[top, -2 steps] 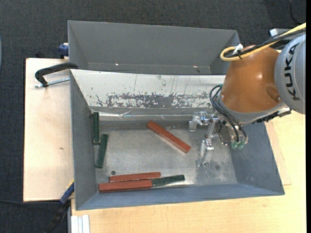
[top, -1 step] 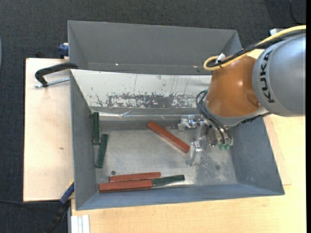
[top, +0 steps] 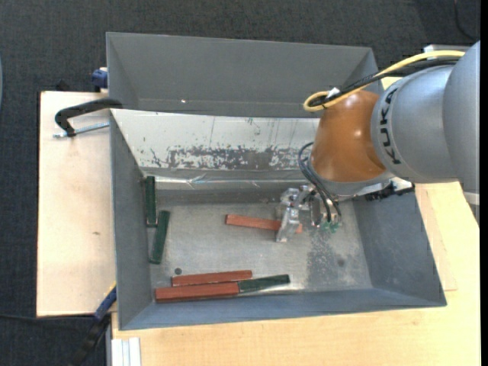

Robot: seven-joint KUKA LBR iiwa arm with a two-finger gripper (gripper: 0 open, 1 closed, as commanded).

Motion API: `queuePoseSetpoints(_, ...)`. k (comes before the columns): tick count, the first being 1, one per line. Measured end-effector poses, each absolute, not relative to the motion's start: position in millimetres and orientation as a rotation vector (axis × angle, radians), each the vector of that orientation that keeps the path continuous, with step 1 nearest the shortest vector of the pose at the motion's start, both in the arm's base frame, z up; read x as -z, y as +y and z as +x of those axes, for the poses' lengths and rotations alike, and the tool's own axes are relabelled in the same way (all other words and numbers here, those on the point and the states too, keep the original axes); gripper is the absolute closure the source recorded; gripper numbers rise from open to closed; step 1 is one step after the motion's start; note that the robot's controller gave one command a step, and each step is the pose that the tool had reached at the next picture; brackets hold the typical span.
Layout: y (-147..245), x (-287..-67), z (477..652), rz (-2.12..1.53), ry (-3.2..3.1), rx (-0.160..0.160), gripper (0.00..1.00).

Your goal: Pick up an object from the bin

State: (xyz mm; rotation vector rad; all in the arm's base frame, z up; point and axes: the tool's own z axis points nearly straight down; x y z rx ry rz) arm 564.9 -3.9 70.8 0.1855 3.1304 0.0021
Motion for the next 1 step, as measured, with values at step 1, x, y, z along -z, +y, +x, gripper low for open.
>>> queuePoseSetpoints(1, -3.9, -70.8, 564.9, 0.185, 3.13, -0.002, 1.0)
